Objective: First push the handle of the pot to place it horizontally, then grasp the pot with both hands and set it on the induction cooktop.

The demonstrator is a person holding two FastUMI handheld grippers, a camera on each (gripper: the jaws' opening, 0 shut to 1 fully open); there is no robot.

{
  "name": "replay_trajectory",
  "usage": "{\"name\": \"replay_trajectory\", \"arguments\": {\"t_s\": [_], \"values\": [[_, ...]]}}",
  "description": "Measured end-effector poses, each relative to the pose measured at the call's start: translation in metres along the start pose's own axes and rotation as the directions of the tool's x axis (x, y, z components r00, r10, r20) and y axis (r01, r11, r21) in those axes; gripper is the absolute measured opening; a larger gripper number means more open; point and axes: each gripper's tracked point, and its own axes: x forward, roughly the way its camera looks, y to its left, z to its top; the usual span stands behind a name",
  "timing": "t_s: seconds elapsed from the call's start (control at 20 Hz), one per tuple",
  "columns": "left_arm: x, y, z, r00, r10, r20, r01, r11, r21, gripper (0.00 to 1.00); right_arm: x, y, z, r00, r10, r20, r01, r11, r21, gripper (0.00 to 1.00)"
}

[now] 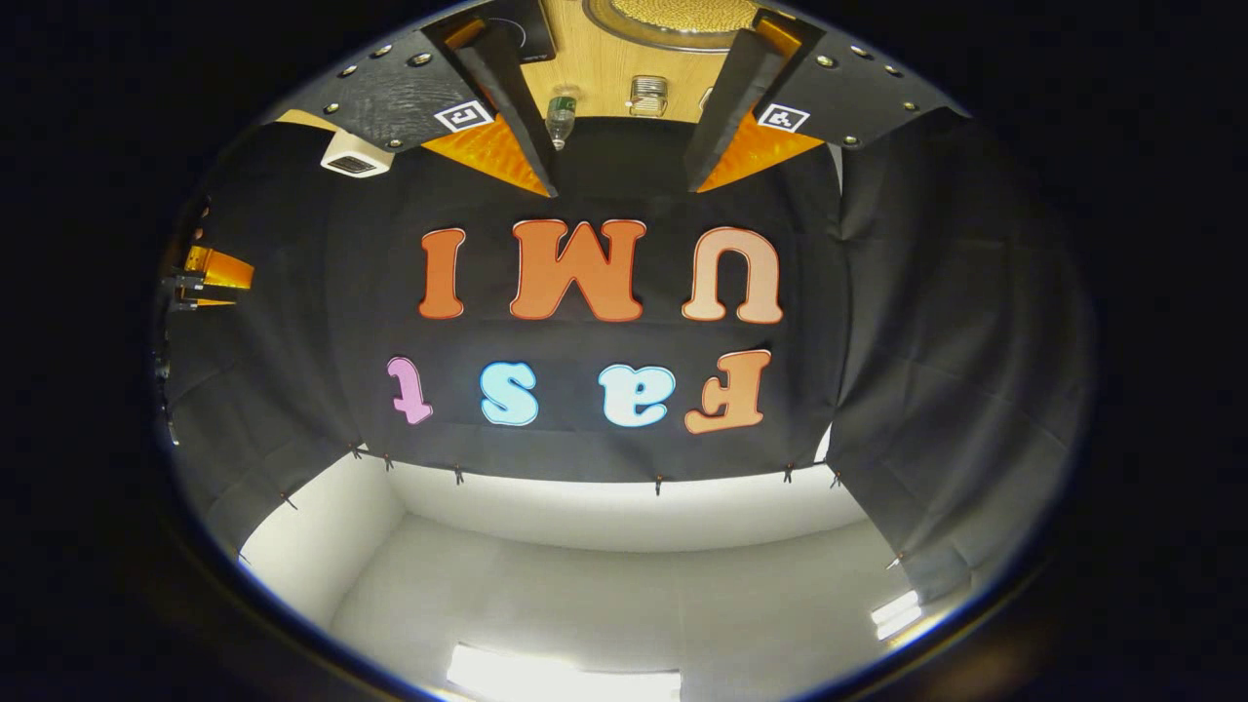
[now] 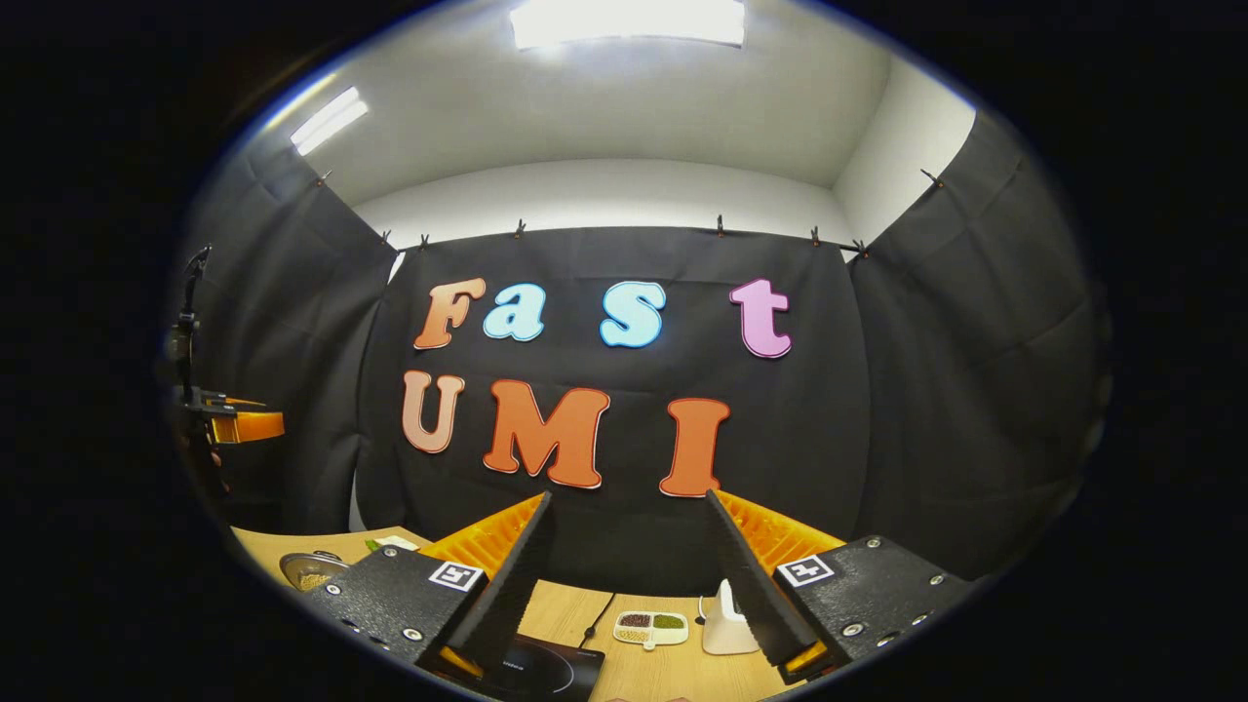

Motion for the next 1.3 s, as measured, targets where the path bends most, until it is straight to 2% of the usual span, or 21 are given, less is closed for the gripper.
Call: {"name": "replay_trajectory", "arguments": {"t_s": [0.6, 0.7, 0.75, 0.8, 0.85, 0.9, 0.95, 1.05, 1.1, 1.15, 1.2, 1.25, 1.3], "values": [[-0.008, 0.009, -0.028, 0.998, -0.023, -0.057, 0.022, 1.0, -0.003, 0.82, -0.001, 0.02, -0.017, 1.0, 0.023, -0.003, -0.023, 1.0, -0.003, 0.94], [-0.009, 0.006, -0.04, 0.995, -0.039, -0.092, 0.039, 0.999, -0.001, 0.86, -0.001, 0.023, -0.024, 1.0, 0.026, -0.011, -0.026, 1.0, 0.0, 0.94], [-0.01, 0.004, -0.048, 0.992, -0.052, -0.114, 0.053, 0.999, 0.003, 0.75, -0.001, 0.025, -0.027, 0.999, 0.03, -0.016, -0.03, 1.0, 0.002, 0.94], [-0.01, 0.004, -0.053, 0.99, -0.057, -0.127, 0.058, 0.998, 0.005, 0.75, -0.003, 0.025, -0.031, 0.999, 0.032, -0.02, -0.032, 0.999, 0.003, 0.94], [-0.008, 0.004, -0.058, 0.988, -0.057, -0.142, 0.059, 0.998, 0.011, 0.6, -0.004, 0.025, -0.035, 0.999, 0.033, -0.024, -0.033, 0.999, 0.002, 0.94], [-0.009, 0.006, -0.064, 0.986, -0.053, -0.157, 0.057, 0.998, 0.02, 0.56, -0.004, 0.025, -0.037, 0.999, 0.031, -0.026, -0.031, 1.0, 0.002, 0.94], [-0.009, 0.008, -0.071, 0.983, -0.049, -0.178, 0.054, 0.998, 0.028, 0.42, -0.005, 0.024, -0.04, 0.999, 0.028, -0.029, -0.028, 1.0, 0.003, 0.94], [-0.013, 0.004, -0.085, 0.975, -0.062, -0.215, 0.071, 0.997, 0.034, 0.32, -0.005, 0.026, -0.048, 0.999, 0.029, -0.035, -0.029, 1.0, 0.006, 0.94], [-0.014, 0.001, -0.096, 0.966, -0.078, -0.246, 0.091, 0.995, 0.04, 0.23, -0.005, 0.026, -0.052, 0.999, 0.031, -0.038, -0.031, 1.0, 0.006, 0.94], [-0.018, 0.001, -0.105, 0.958, -0.082, -0.274, 0.096, 0.995, 0.039, 0.2, -0.006, 0.025, -0.055, 0.999, 0.032, -0.04, -0.032, 0.999, 0.007, 0.94], [-0.02, 0.002, -0.117, 0.947, -0.086, -0.308, 0.105, 0.994, 0.044, 0.13, -0.007, 0.025, -0.059, 0.999, 0.033, -0.042, -0.033, 0.999, 0.006, 0.94], [-0.022, 0.002, -0.128, 0.937, -0.088, -0.337, 0.108, 0.993, 0.042, 0.13, -0.008, 0.025, -0.062, 0.998, 0.034, -0.044, -0.034, 0.999, 0.005, 0.94], [-0.024, 0.002, -0.138, 0.923, -0.094, -0.373, 0.118, 0.992, 0.042, 0.09, -0.008, 0.025, -0.066, 0.998, 0.034, -0.046, -0.034, 0.999, 0.002, 0.94]]}}
